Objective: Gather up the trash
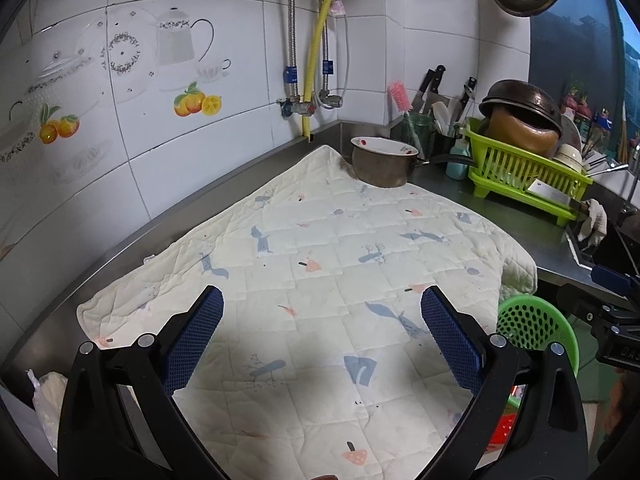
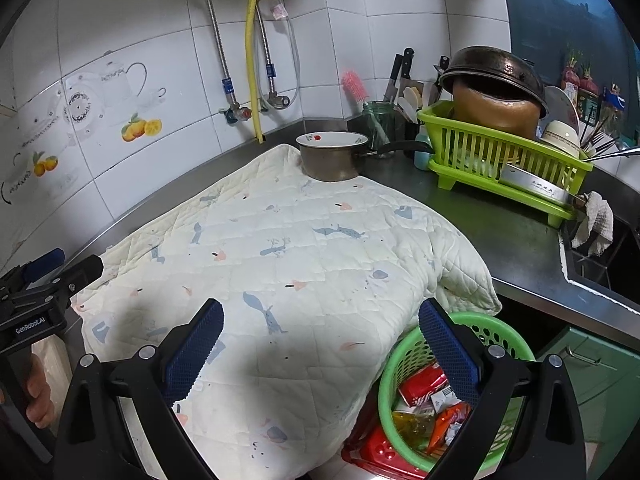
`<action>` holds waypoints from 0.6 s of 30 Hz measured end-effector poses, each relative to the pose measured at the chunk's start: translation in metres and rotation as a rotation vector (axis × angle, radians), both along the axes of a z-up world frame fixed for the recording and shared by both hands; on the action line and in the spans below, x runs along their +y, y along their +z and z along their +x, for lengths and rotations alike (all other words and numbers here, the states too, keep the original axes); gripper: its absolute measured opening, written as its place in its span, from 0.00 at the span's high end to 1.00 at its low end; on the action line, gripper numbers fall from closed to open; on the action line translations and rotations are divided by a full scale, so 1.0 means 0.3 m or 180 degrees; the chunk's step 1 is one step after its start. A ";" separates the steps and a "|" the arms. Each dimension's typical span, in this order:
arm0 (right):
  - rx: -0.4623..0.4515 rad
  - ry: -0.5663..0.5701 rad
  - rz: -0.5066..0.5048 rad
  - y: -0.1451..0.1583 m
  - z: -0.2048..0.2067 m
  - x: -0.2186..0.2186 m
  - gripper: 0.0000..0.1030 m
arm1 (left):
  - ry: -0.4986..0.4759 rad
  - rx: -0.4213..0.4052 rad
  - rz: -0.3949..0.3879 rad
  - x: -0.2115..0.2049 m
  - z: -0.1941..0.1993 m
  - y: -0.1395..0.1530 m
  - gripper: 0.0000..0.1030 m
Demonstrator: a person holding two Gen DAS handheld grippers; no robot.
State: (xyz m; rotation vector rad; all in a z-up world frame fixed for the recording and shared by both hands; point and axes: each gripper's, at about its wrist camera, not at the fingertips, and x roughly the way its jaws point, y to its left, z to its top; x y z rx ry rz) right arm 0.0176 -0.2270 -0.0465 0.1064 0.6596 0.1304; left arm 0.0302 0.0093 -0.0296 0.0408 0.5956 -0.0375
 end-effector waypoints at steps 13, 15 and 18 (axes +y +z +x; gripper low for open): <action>-0.0027 -0.0005 -0.0010 0.012 -0.013 0.004 0.08 | -0.0054 -0.0034 -0.0013 0.003 -0.032 0.012 0.05; -0.0026 -0.0010 -0.0013 0.014 -0.014 0.004 0.08 | -0.0054 -0.0027 -0.0017 0.005 -0.033 0.010 0.05; -0.0037 -0.0009 -0.0008 0.016 -0.017 0.006 0.08 | -0.0030 -0.0016 -0.0025 0.011 -0.032 0.007 0.05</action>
